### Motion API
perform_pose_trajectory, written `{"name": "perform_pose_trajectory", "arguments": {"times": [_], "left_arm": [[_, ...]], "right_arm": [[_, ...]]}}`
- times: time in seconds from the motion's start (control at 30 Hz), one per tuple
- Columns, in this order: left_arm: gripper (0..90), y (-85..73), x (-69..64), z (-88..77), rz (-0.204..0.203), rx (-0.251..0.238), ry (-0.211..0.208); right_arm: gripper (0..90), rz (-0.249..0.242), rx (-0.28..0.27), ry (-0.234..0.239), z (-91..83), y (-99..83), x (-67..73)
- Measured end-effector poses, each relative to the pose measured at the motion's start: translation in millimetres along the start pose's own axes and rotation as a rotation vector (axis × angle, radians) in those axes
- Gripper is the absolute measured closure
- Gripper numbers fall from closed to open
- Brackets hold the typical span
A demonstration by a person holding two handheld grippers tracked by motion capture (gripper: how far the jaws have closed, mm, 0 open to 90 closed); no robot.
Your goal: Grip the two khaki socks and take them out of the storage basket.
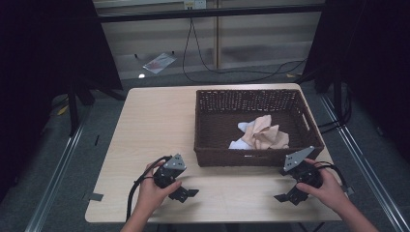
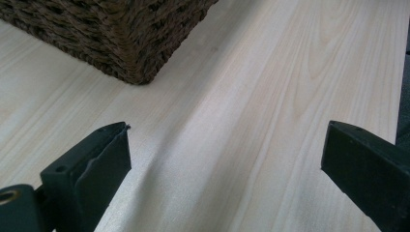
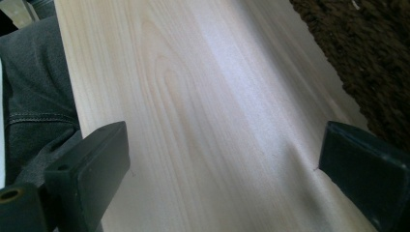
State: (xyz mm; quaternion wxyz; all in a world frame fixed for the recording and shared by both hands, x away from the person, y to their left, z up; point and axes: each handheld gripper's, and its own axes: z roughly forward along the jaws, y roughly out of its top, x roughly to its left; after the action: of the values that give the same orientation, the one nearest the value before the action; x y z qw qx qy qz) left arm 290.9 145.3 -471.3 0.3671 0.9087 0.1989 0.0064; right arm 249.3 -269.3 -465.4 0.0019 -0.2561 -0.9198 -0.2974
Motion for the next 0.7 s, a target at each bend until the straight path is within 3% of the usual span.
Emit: {"name": "perform_pose_trajectory", "arguments": {"times": [0.17, 0.27, 0.7], "left_arm": [[3.6, -1.0, 3.5, 0.0, 0.011, 0.013, -0.005], [3.7, -0.6, 4.6, 1.2, -0.013, -0.001, -0.009], [3.6, -1.8, 8.0, -0.1, -0.016, 0.015, -0.007]], "right_arm": [[4.2, 0.003, 0.014, 0.013, -1.6, 4.6, 1.8], [4.3, 0.001, 0.033, 0.018, -1.6, 6.3, 1.9], [4.9, -0.007, 0.091, 0.049, -6.0, 23.4, 3.0]]}}
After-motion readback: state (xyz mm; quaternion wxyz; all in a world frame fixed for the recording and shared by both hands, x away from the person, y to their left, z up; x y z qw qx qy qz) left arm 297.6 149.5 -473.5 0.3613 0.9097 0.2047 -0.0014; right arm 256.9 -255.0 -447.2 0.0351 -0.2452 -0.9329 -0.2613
